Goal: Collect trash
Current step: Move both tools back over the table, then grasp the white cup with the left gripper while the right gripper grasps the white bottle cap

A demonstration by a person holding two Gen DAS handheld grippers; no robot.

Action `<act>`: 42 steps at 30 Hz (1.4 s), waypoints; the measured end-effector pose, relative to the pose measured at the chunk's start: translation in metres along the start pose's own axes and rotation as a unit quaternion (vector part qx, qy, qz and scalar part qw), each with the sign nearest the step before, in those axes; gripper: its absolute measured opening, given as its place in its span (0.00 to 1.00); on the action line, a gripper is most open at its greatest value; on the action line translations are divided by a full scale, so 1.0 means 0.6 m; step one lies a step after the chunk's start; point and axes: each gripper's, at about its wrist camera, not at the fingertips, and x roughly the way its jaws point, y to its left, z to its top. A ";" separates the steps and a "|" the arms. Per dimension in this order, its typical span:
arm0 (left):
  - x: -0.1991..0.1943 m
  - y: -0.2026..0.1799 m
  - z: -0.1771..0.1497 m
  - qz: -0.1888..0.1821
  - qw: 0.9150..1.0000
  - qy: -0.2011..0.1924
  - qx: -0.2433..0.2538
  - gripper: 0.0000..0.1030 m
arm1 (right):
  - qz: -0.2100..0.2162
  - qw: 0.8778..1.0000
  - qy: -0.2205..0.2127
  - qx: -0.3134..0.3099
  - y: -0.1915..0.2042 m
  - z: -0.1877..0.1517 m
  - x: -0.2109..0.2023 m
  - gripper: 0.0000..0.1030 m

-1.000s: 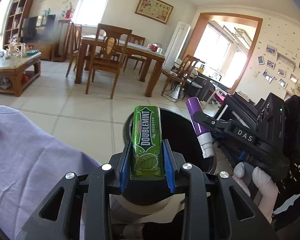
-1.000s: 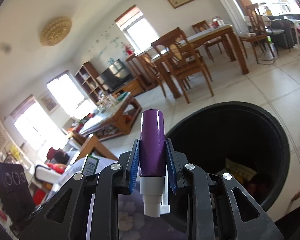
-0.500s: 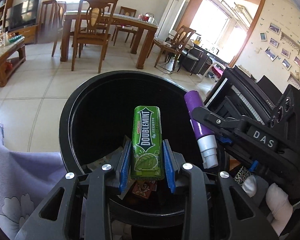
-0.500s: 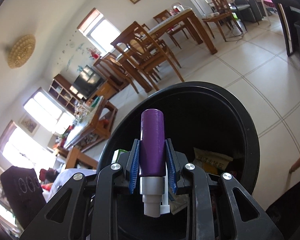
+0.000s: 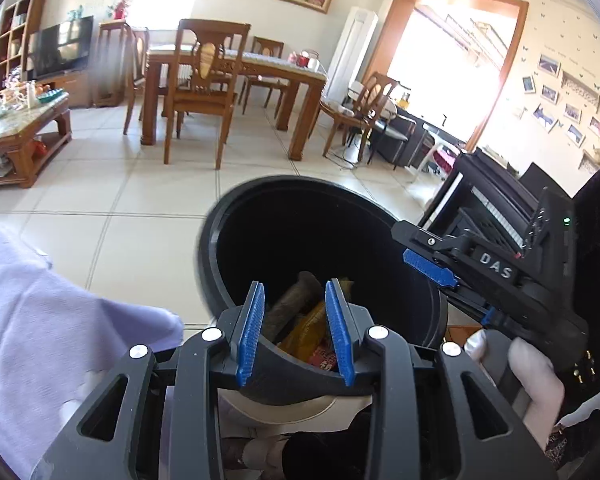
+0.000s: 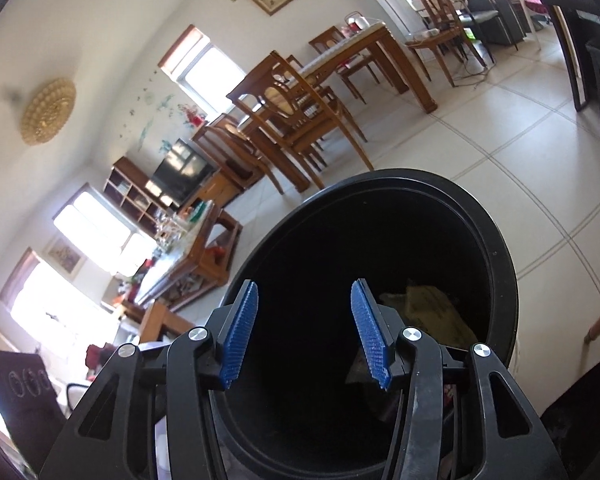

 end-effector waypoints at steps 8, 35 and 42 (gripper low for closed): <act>-0.172 0.118 -0.038 0.086 0.994 -0.046 -0.039 0.32 | 0.063 0.988 0.050 -0.129 0.150 -0.065 0.022 0.48; -0.423 0.699 -0.093 0.300 0.926 -0.003 -0.228 0.51 | 0.195 0.826 0.297 -0.437 0.697 -0.470 0.235 0.74; -0.387 0.729 -0.084 0.304 0.926 0.020 -0.222 0.49 | 0.170 0.816 0.313 -0.455 0.707 -0.496 0.278 0.61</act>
